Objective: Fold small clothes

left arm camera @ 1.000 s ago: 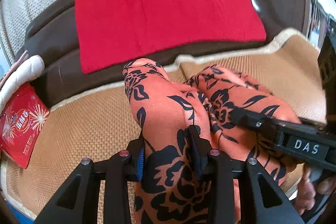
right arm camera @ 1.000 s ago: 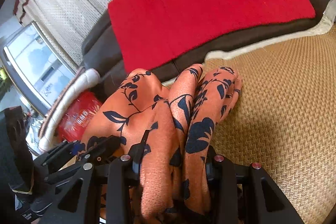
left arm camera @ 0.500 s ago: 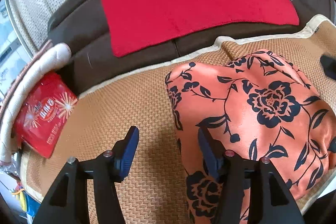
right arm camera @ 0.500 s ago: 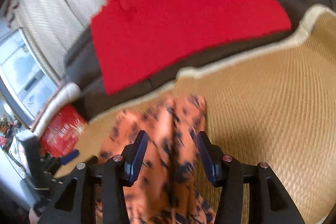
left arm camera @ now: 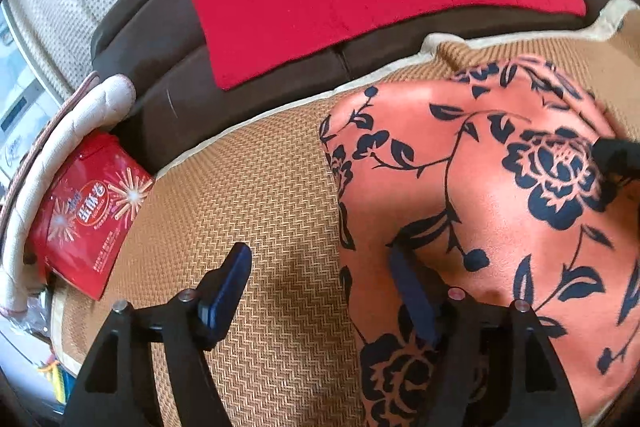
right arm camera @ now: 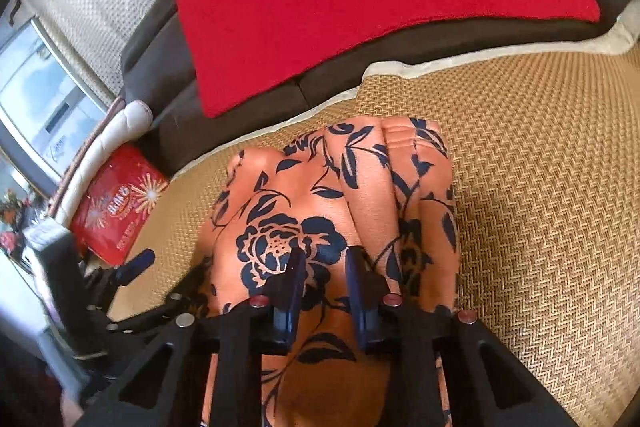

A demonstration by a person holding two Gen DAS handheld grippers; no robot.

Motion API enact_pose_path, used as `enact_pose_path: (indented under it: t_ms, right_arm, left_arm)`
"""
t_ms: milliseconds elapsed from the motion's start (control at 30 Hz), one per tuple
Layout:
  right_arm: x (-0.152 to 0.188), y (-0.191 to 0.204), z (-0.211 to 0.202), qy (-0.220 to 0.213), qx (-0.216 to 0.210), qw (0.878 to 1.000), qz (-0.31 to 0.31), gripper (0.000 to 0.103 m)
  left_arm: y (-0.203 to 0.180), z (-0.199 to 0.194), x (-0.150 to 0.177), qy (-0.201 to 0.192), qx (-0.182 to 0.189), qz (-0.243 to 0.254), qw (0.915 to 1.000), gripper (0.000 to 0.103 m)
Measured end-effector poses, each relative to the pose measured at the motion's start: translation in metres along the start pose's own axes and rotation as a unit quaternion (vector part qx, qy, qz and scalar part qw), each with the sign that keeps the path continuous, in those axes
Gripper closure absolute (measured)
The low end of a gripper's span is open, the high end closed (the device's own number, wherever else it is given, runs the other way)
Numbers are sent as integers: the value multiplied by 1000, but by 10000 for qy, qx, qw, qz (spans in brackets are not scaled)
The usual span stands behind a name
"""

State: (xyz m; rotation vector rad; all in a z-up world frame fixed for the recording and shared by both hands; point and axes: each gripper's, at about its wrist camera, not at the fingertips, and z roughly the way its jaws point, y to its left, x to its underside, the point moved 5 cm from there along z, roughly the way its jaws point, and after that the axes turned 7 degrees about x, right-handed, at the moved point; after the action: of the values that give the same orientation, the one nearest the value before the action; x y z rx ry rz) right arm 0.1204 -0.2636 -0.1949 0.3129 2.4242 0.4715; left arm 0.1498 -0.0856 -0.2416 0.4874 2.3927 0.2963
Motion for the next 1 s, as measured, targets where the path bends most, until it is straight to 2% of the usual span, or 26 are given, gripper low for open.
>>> enact_pose_path:
  t_ms: [367,600,667,767,867,1000]
  right_arm:
    - [-4,1,0,37,-42,9999,97,80]
    - [-33,27,-16,-566,-376,9976,-88,76]
    - [-40,27,-5,-501,-359,9981,37,76]
    - [-32,4,41,383,141,9979,494,74]
    - [-34,-5,38,348,-177,9951,910,75]
    - [-22,10,2,-22,-37,9993,373,73]
  left_arm:
    - [4,-2,0,-90,78,-30,9999,30]
    - [7,2,1,-108,77,-16,9999,30]
    - [8,2,2,-151,61,40,9999,30]
    - [6,1,3,-232,93,94,9996,30]
    - [7,0,4,-236,81,103,9996,30]
    - [10,0,4,-183,134,-7,9997,30]
